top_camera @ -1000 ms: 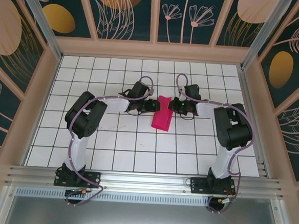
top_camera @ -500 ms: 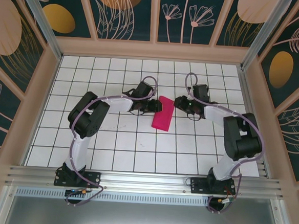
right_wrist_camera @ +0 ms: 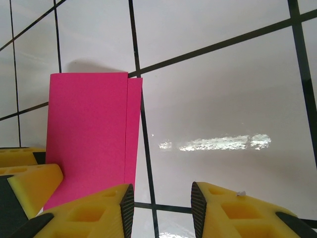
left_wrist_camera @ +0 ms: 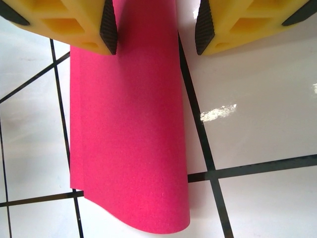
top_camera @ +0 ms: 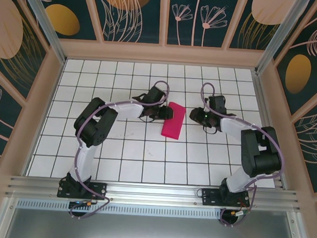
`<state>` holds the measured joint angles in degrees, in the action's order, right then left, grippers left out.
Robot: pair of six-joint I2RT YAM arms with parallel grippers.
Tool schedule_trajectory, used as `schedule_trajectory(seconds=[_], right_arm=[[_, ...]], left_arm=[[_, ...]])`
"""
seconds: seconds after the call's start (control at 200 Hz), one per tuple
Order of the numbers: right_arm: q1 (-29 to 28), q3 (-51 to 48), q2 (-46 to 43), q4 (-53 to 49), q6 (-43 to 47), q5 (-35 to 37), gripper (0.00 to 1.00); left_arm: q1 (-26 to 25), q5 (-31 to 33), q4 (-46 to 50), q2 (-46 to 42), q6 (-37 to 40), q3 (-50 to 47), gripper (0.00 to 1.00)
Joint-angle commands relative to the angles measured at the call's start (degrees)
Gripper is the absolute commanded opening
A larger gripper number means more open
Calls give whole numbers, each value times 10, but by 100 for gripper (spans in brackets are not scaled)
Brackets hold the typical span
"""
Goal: Fold a paper plane with a square sheet of paper (fold left side to right side)
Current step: First fold in half a square sheet of paper at the center of the table, then hold the square sheet of paper at the center of the table.
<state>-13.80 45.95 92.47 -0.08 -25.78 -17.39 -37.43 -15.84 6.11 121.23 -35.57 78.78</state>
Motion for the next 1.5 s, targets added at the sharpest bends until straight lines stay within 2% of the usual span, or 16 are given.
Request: schedule_trajectory(seconds=[0.0,1.496], right_arm=[[3,-8,-10,-1,6,2,39],[-5,-13,-4,7,-7,-24,39]], left_arm=[[-15,9,27,28,21,13,49],[-36,42,80,64,60,63,53]])
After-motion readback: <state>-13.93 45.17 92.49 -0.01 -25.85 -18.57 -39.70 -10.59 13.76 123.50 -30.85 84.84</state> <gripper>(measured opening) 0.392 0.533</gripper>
